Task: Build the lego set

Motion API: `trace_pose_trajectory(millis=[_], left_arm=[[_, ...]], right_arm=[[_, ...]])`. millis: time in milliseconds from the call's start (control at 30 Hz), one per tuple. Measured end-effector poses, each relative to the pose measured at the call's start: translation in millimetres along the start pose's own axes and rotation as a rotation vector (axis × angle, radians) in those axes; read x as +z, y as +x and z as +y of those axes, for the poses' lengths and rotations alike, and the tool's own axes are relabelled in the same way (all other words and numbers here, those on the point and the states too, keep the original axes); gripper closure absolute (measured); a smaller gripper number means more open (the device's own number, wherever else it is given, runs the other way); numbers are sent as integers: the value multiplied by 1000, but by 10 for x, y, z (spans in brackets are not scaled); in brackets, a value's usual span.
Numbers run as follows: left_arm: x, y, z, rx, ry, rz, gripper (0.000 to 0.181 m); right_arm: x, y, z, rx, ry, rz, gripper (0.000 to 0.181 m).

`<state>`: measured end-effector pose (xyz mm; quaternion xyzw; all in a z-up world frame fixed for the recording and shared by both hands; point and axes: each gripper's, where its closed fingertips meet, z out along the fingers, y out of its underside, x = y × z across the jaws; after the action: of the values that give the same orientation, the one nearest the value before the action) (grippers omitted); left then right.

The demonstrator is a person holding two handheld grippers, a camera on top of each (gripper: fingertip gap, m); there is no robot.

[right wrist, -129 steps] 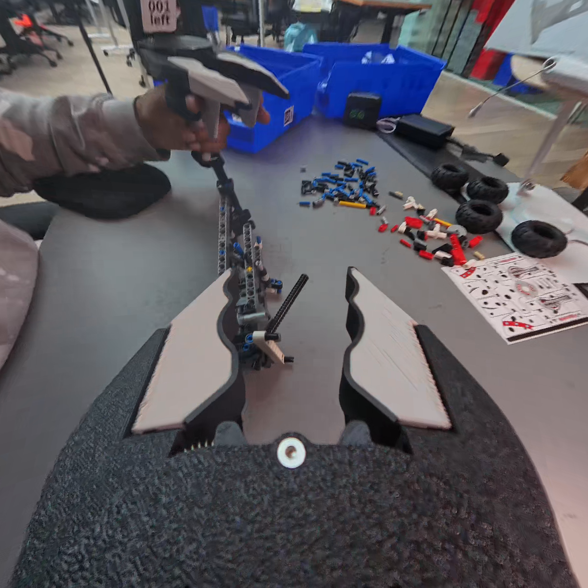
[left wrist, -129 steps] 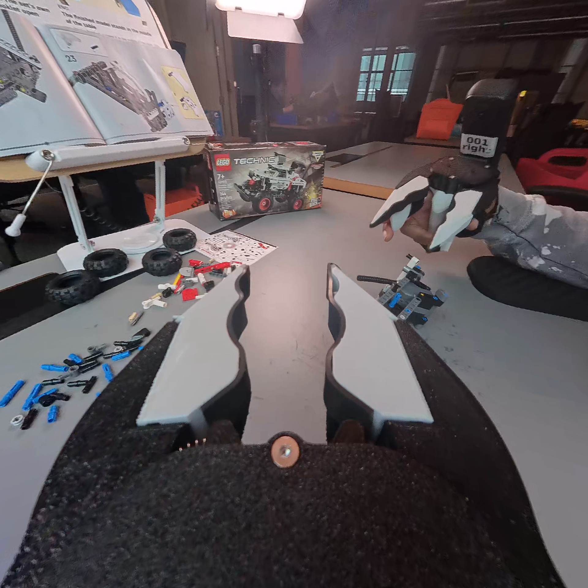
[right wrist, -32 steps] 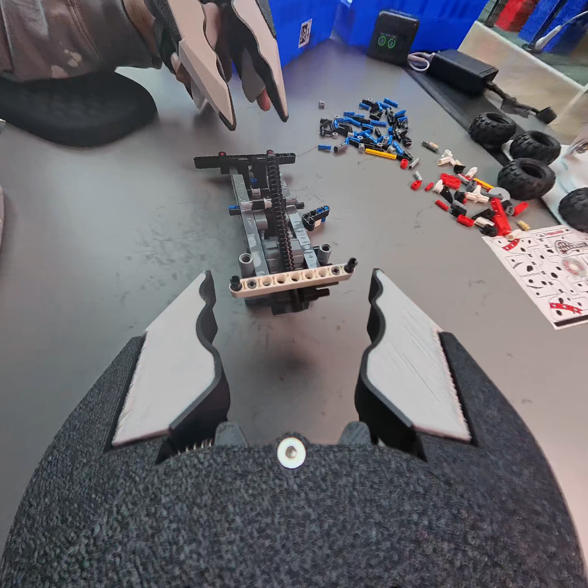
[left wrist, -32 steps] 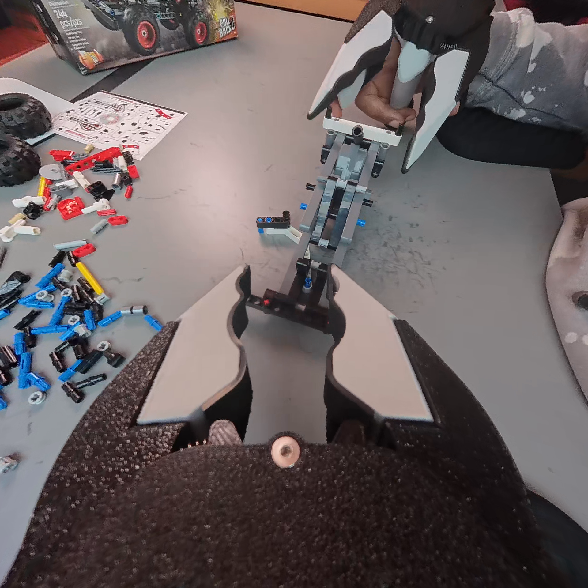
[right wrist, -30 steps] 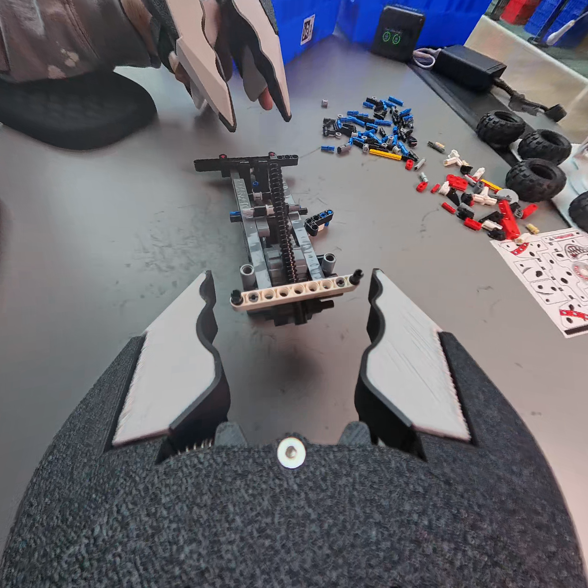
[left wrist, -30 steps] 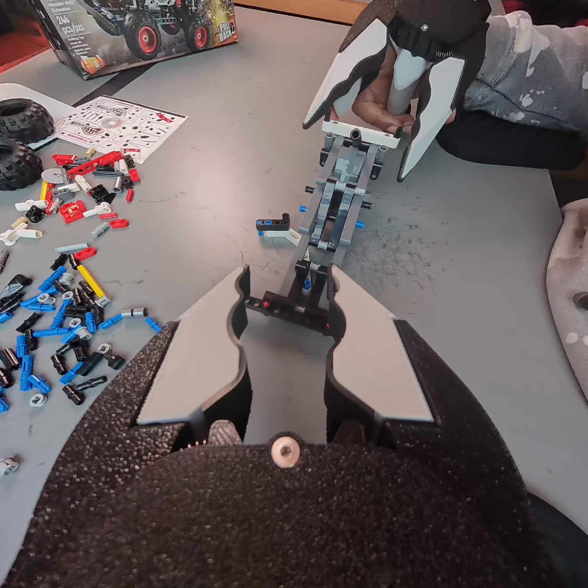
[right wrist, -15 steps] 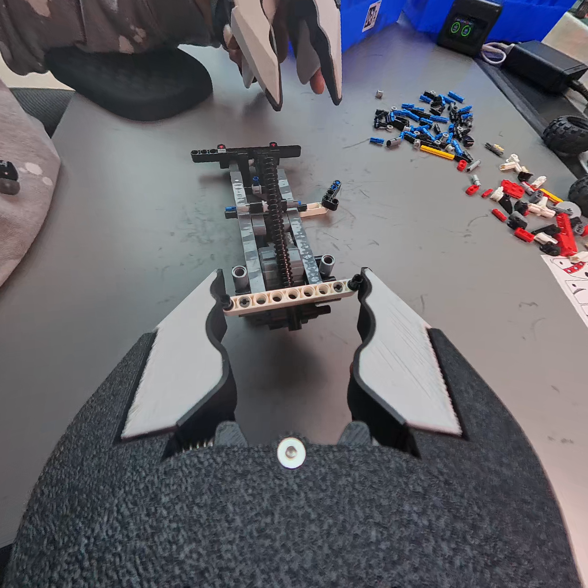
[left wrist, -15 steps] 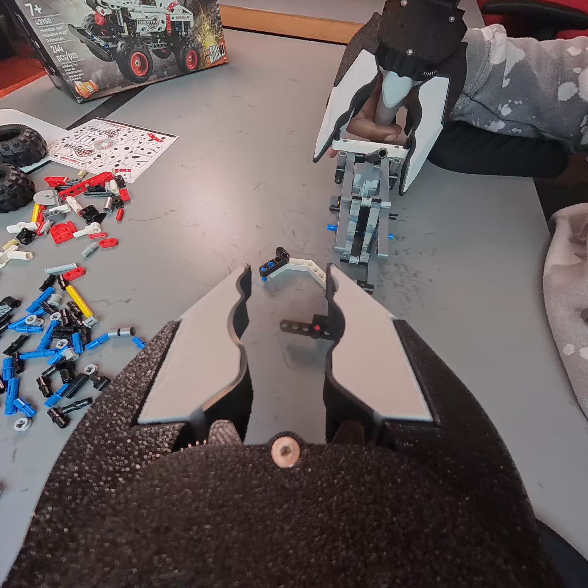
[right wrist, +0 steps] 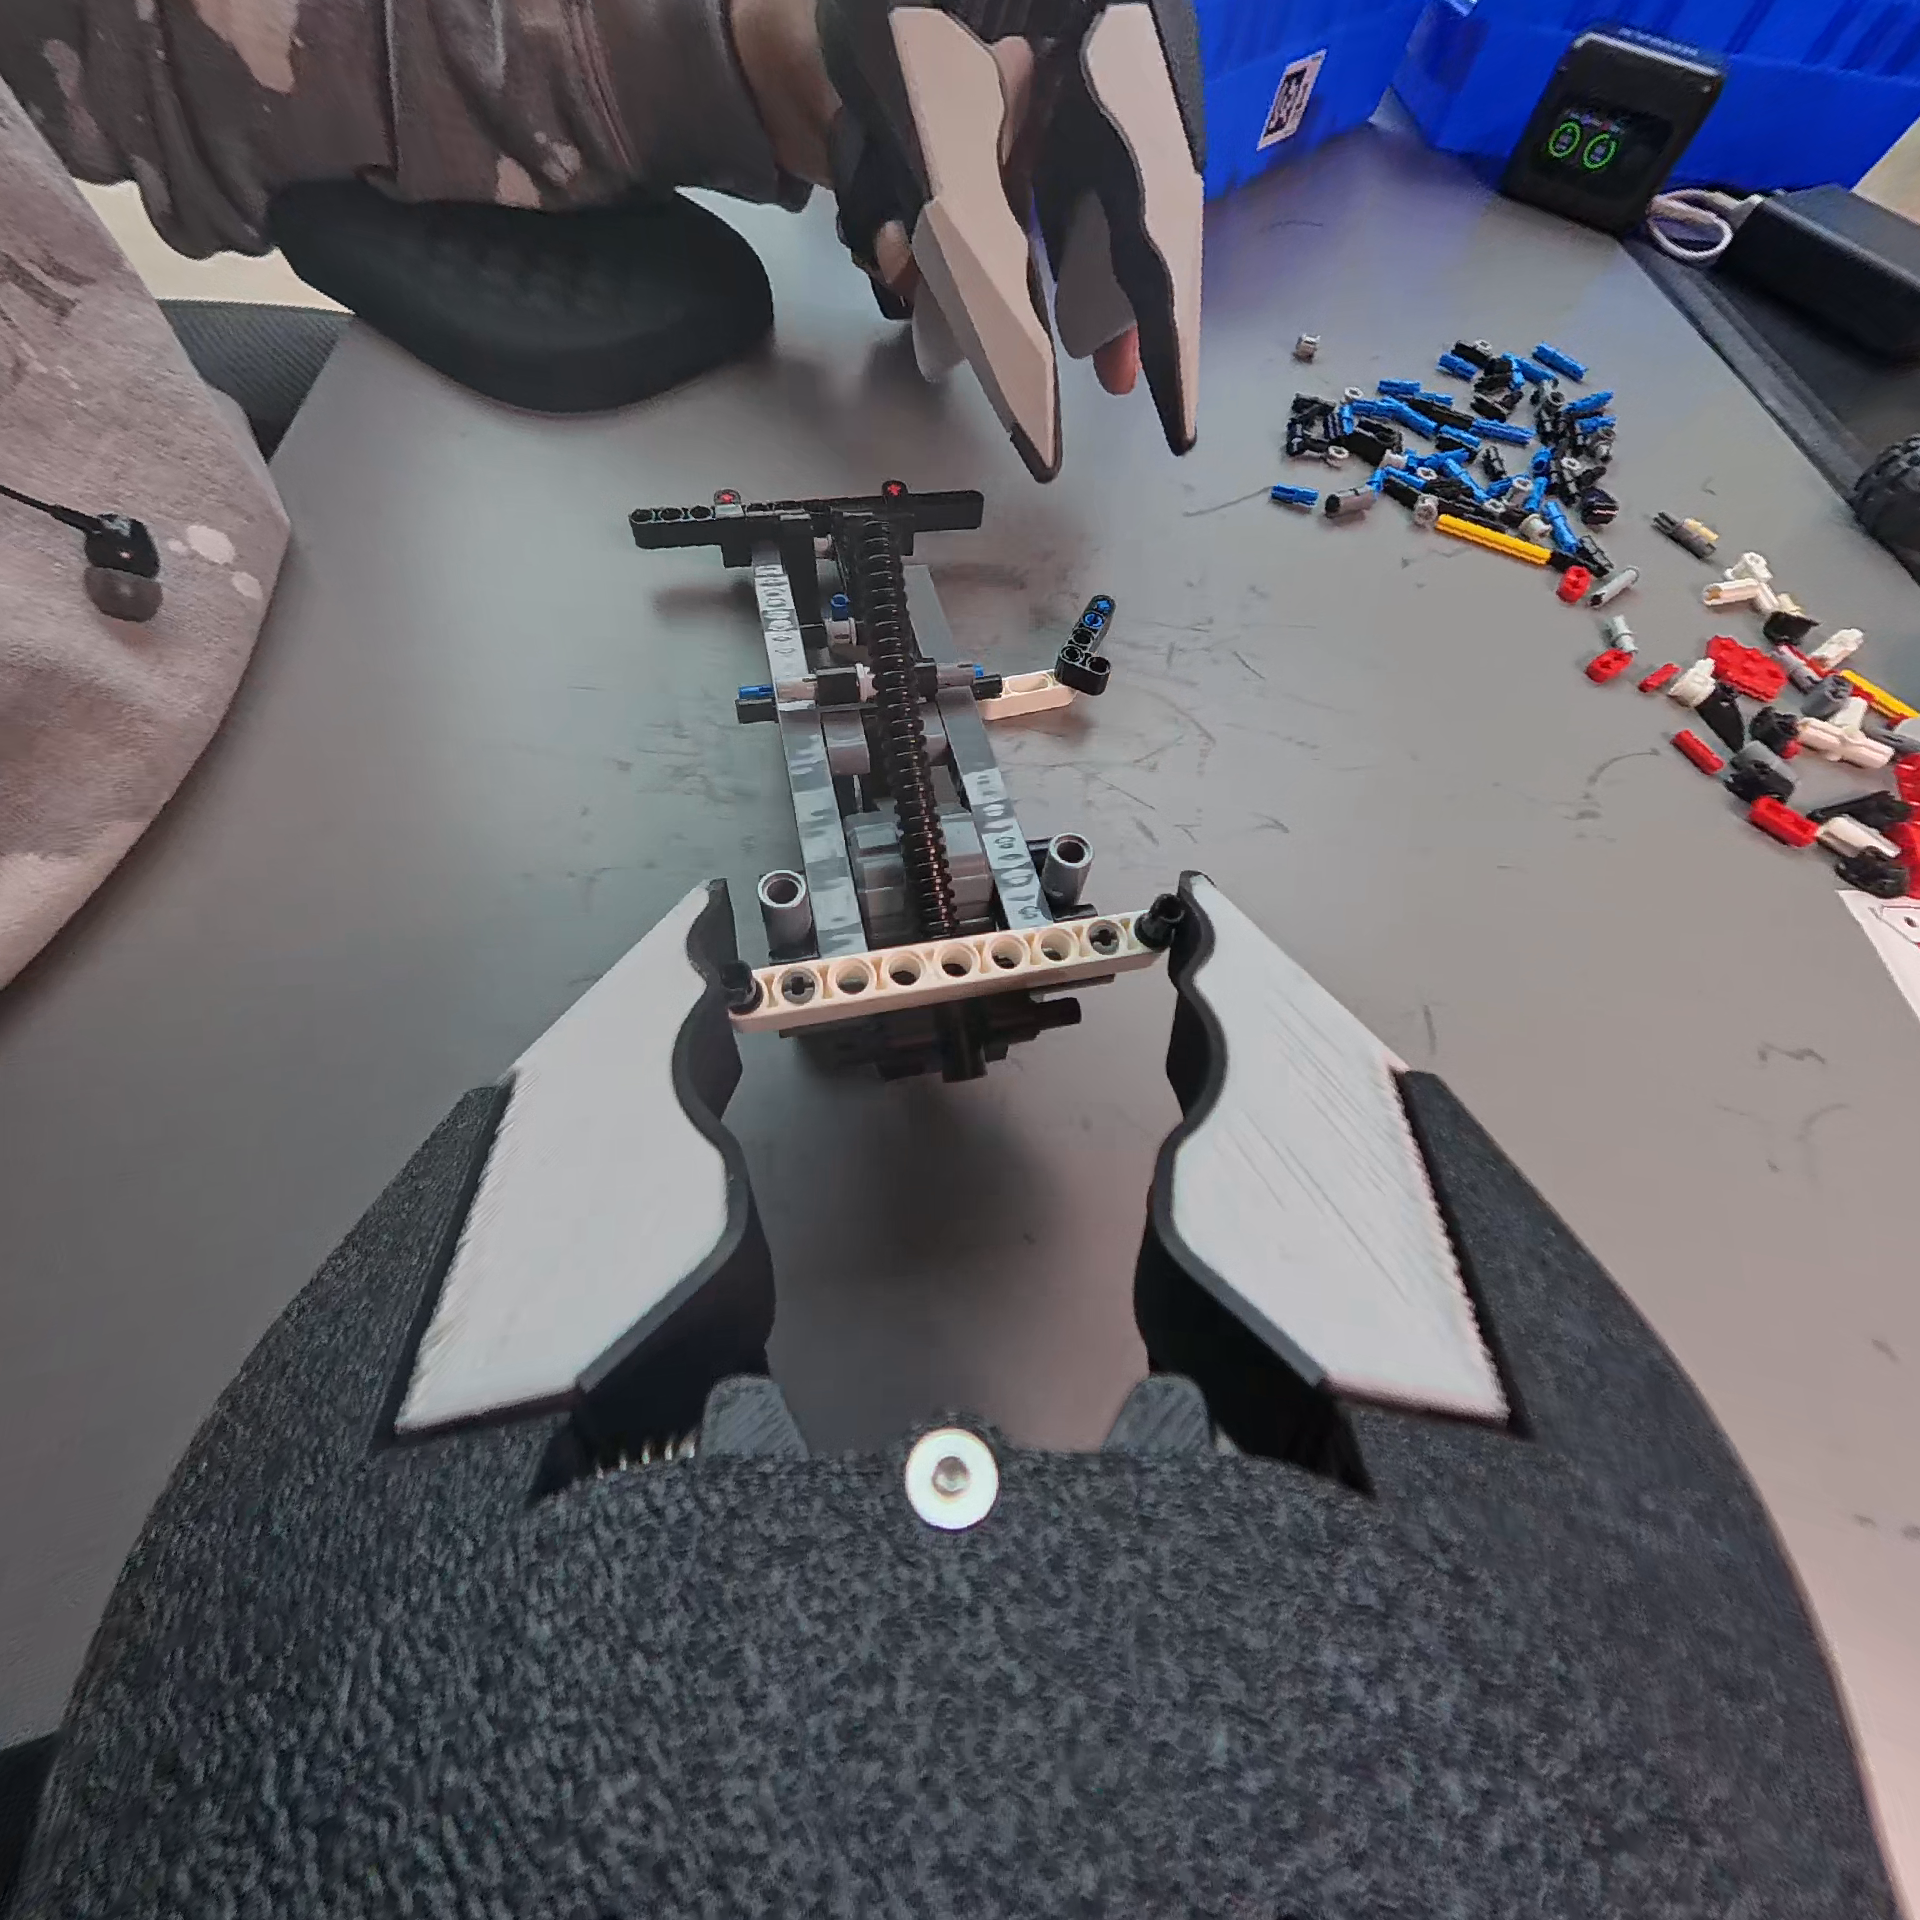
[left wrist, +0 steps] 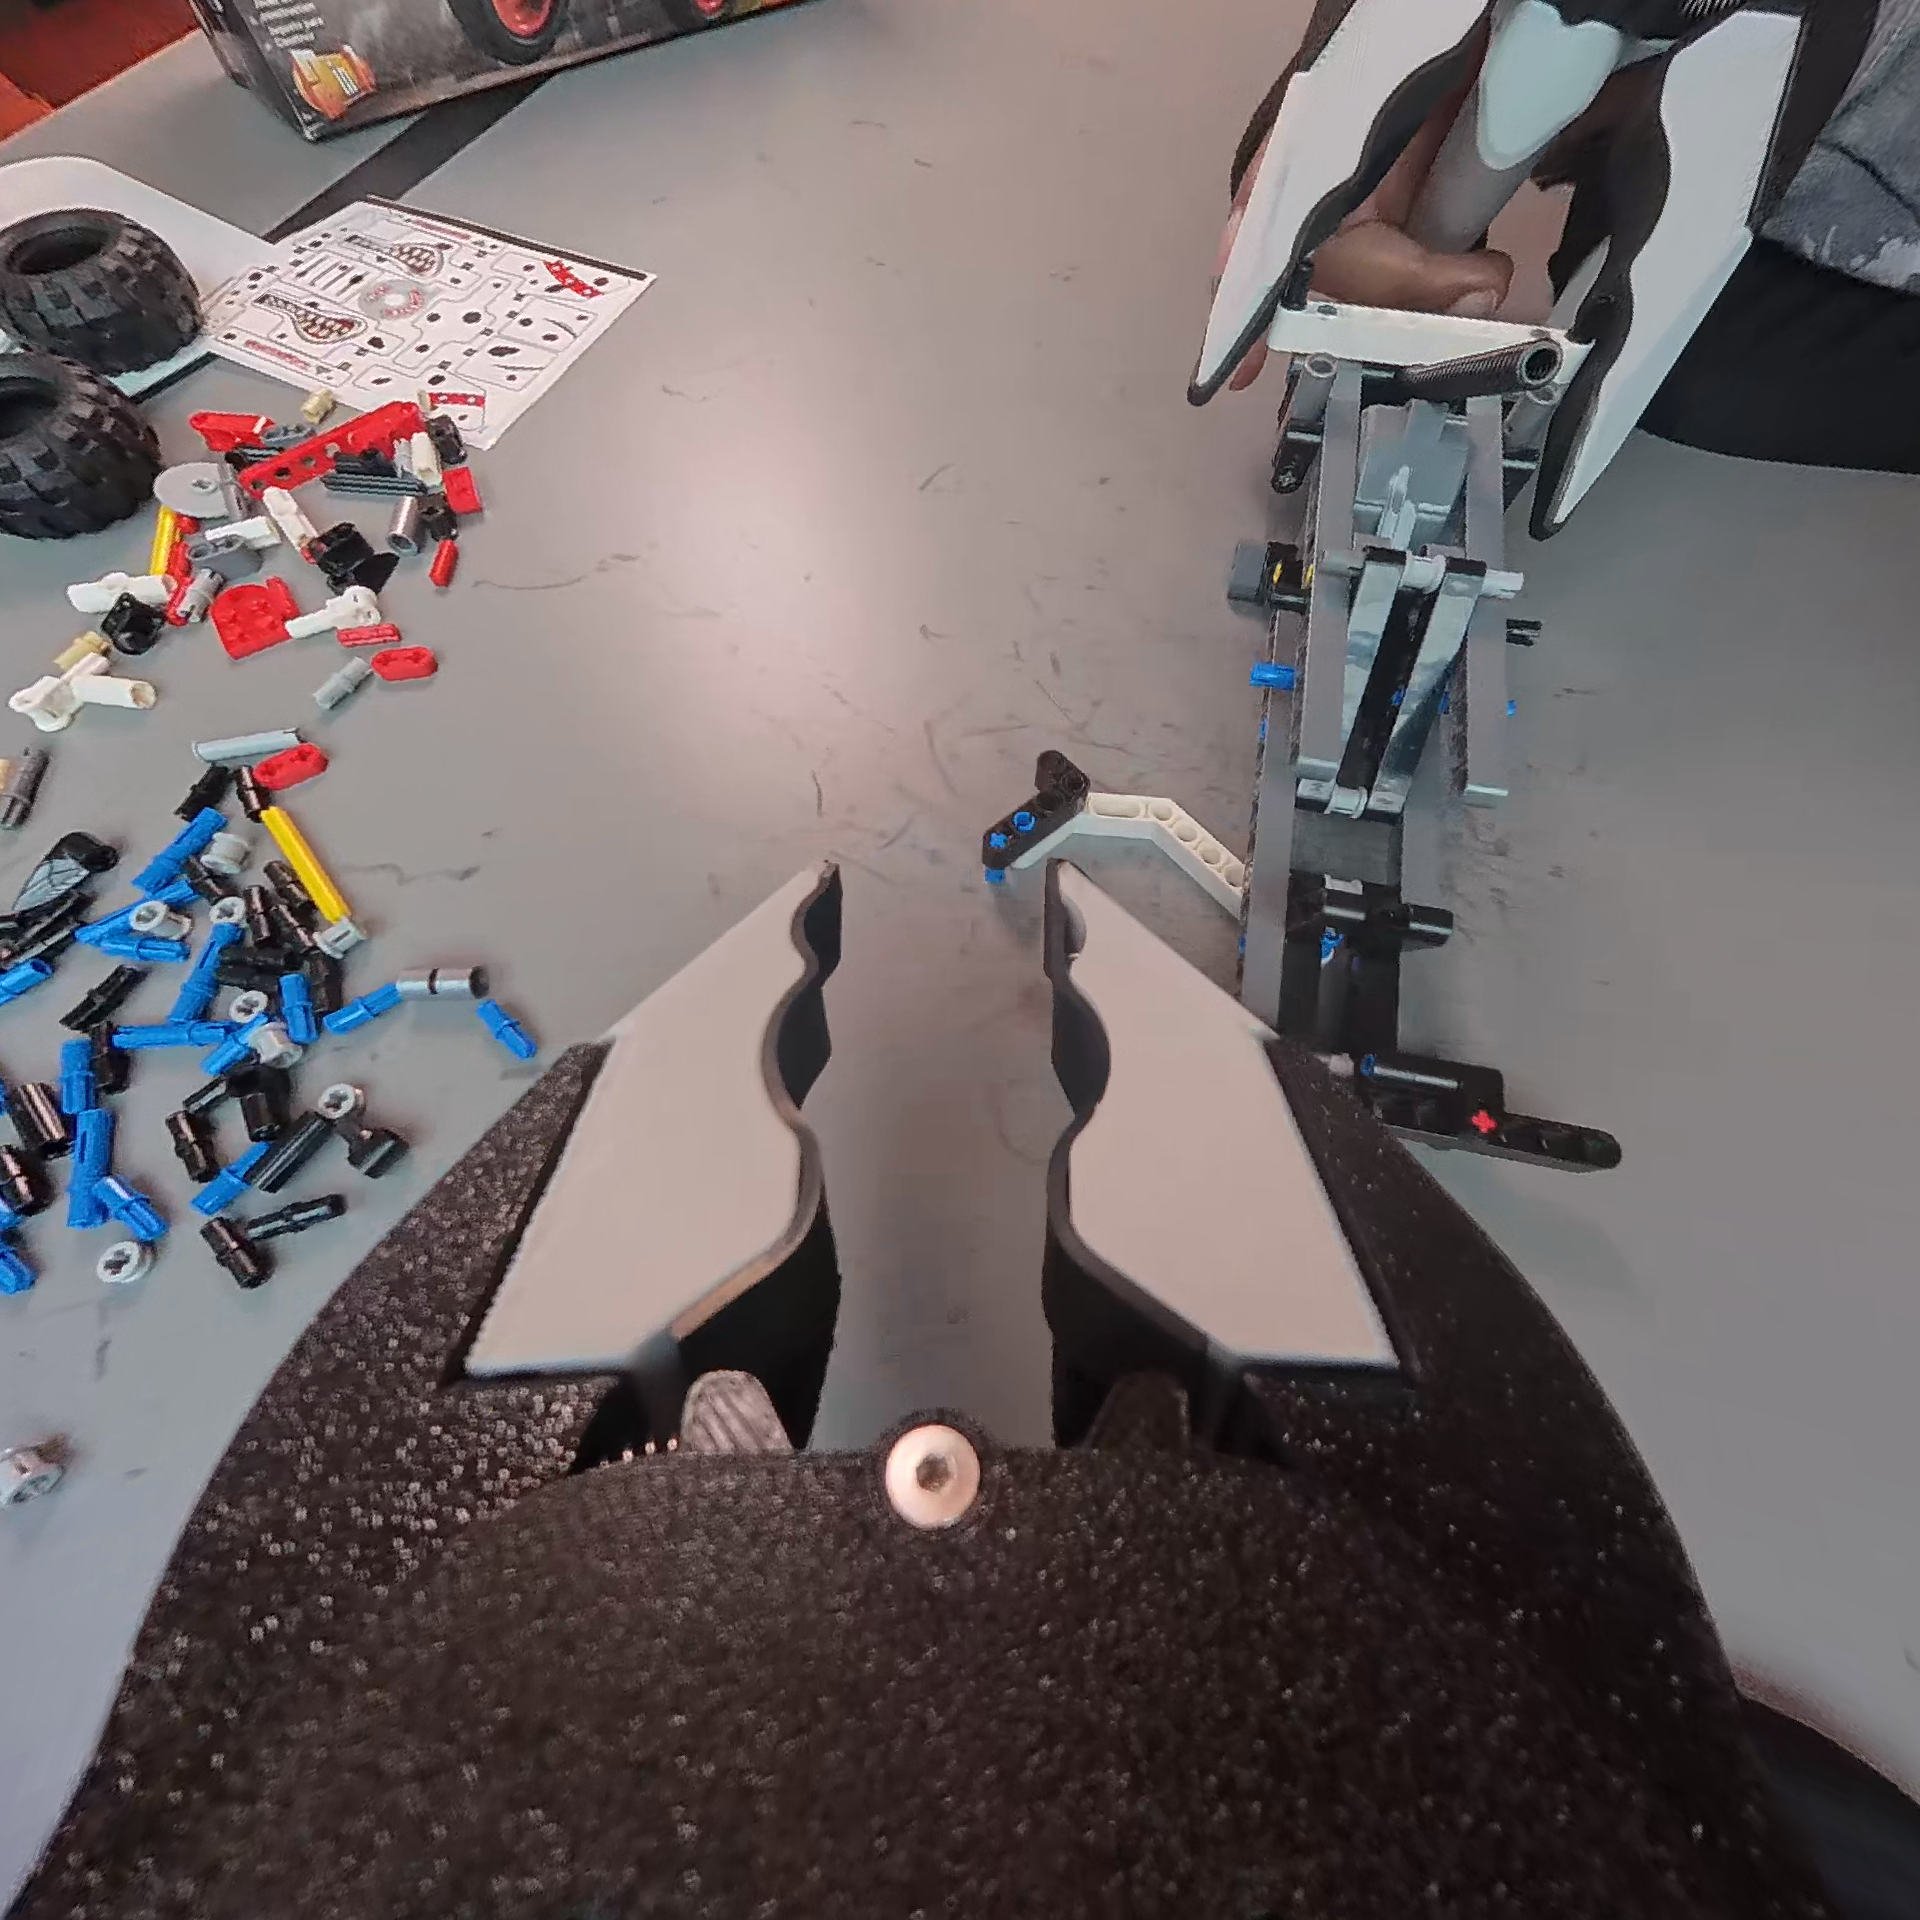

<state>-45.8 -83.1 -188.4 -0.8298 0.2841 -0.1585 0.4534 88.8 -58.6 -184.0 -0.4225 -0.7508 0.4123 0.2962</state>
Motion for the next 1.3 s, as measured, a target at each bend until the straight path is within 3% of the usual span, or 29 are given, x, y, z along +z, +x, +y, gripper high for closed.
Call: trace_pose_trajectory(millis=[300, 433, 767, 967, 1300], left_arm=[[309, 202, 117, 118, -136, 116, 142], [400, 245, 189, 180, -198, 158, 164], [194, 11, -26, 262, -79, -12, 171], [175, -185, -24, 279, -124, -171, 170], [216, -296, -113, 252, -120, -291, 173]], right_arm=[[35, -82, -70, -34, 23, -23, 98], [14, -91, -130, -34, 52, -21, 98], [-247, 68, -395, 29, 221, 45, 99], [-114, 117, -243, 10, 124, 95, 99], [41, -58, -580, -52, 211, 74, 99]])
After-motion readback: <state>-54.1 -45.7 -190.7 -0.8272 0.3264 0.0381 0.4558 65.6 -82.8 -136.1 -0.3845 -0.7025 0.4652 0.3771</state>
